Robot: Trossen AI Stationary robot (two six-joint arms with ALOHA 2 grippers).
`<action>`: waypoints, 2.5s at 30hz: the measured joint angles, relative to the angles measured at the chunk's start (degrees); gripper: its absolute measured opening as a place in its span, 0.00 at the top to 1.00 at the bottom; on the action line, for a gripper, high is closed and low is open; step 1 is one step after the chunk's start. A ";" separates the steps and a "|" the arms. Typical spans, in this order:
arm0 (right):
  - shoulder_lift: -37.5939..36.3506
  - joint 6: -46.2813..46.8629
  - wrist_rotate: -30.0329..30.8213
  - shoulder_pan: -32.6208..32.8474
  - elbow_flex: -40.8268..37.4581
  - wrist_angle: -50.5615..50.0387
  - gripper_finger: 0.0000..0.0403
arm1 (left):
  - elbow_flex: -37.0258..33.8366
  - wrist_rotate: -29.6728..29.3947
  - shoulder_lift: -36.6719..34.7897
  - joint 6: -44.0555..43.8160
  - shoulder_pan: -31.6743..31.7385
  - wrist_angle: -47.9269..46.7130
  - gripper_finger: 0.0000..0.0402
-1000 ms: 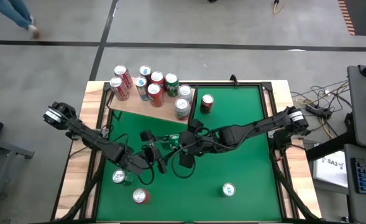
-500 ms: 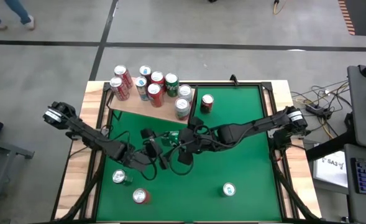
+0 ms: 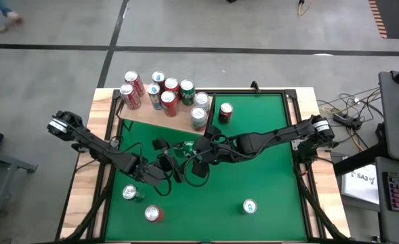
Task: Place canned beverage on shelf
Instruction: Put the green soda can on the shelf aligned with the other green soda can
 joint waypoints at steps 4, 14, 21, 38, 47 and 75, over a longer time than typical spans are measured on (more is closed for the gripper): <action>0.02 -0.38 0.02 -0.08 0.00 0.21 0.25 | 0.00 -0.17 0.00 -0.57 0.13 -0.13 0.18; 0.02 -0.29 0.71 -0.17 0.02 1.38 0.25 | 0.00 -2.47 0.02 -2.56 0.57 -0.42 0.02; 0.02 0.29 0.44 -0.40 0.02 2.07 0.25 | -0.02 -1.99 0.30 0.20 0.68 -0.72 0.04; 0.02 -0.02 -1.76 -0.43 0.02 3.10 0.17 | -0.02 -3.11 0.26 -3.26 1.69 -0.62 0.26; -1.26 -3.11 -2.31 -0.39 0.07 3.73 0.17 | -0.04 -3.90 -0.62 -1.58 1.54 -0.85 0.26; -7.53 -34.23 -17.79 -0.23 7.52 10.19 0.14 | -17.63 30.27 -19.80 16.20 2.01 41.66 0.27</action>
